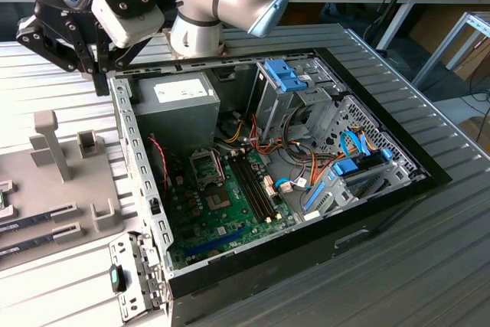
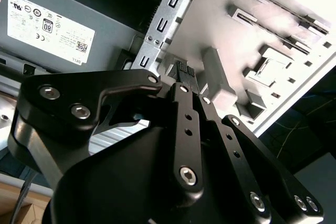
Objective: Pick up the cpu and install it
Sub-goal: 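Reach for the cpu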
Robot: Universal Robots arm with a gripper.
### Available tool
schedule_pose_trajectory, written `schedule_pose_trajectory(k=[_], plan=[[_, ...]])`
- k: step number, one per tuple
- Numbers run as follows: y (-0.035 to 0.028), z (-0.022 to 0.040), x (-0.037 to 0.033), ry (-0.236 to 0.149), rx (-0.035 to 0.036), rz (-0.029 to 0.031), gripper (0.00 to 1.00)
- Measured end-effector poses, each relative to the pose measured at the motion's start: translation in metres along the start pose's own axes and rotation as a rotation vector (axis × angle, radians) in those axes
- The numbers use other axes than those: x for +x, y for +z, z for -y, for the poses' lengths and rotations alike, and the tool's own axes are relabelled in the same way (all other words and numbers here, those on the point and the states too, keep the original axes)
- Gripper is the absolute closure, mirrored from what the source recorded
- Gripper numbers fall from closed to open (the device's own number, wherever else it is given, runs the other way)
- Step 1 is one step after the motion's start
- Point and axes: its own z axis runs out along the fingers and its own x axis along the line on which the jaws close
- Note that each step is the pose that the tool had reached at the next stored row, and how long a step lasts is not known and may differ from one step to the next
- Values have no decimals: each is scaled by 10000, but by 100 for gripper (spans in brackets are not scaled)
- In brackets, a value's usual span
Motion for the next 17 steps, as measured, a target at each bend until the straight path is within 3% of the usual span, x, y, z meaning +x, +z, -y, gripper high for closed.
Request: schedule_pose_trajectory(k=[17], plan=[[-1,6,84,0,0,0,89]])
